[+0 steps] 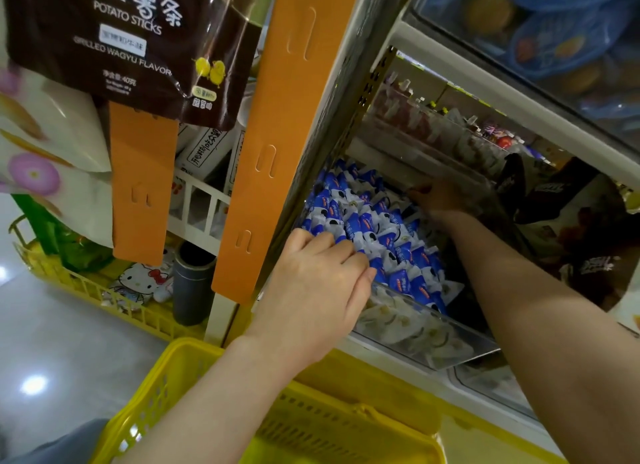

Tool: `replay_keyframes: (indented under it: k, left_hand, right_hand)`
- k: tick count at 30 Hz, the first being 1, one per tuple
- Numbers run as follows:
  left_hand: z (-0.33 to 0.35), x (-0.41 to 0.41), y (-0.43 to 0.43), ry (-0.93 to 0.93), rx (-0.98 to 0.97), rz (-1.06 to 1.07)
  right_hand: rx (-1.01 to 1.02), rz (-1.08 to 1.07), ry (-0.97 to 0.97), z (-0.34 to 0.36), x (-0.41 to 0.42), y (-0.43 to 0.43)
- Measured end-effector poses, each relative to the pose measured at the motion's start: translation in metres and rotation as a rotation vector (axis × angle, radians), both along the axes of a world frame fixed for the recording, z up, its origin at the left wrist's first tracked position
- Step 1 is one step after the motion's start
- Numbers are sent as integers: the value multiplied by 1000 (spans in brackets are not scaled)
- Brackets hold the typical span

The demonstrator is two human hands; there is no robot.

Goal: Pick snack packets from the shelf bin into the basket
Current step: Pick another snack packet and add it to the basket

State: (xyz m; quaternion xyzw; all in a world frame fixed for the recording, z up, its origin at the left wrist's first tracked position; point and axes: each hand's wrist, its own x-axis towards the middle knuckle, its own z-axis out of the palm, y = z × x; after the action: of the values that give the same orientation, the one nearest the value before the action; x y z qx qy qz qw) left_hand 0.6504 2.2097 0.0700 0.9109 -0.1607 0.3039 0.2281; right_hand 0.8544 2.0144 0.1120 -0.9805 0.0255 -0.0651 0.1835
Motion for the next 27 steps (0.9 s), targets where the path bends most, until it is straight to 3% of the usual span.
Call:
replay_keyframes:
  k: [6,10,14,18,22,24,27]
  left_hand:
    - [2,-2,0,43,6,-23]
    - [8,-9,-1,132,-8,-17]
    - [9,-23,-3,125,-215,-106]
    - [14,-50,-10,146,-624,-167]
    - [15,-71,-18,399,-1044,-301]
    - [11,-74,-21,486,-1127,-313]
    - [3,-77,-23,575,-1094,-262]
  right_hand:
    - [132,-78,-345,27,-22,19]
    - [262,117,-465,42,-74,34]
    - [366,232,-589,50,-140,42]
    - [568,334,-502,44,-202,44]
    - [663,423,-367,19,-247,44]
    - [728,422,-264,3,-260,43]
    - [865,338,-76,-16,-269,40]
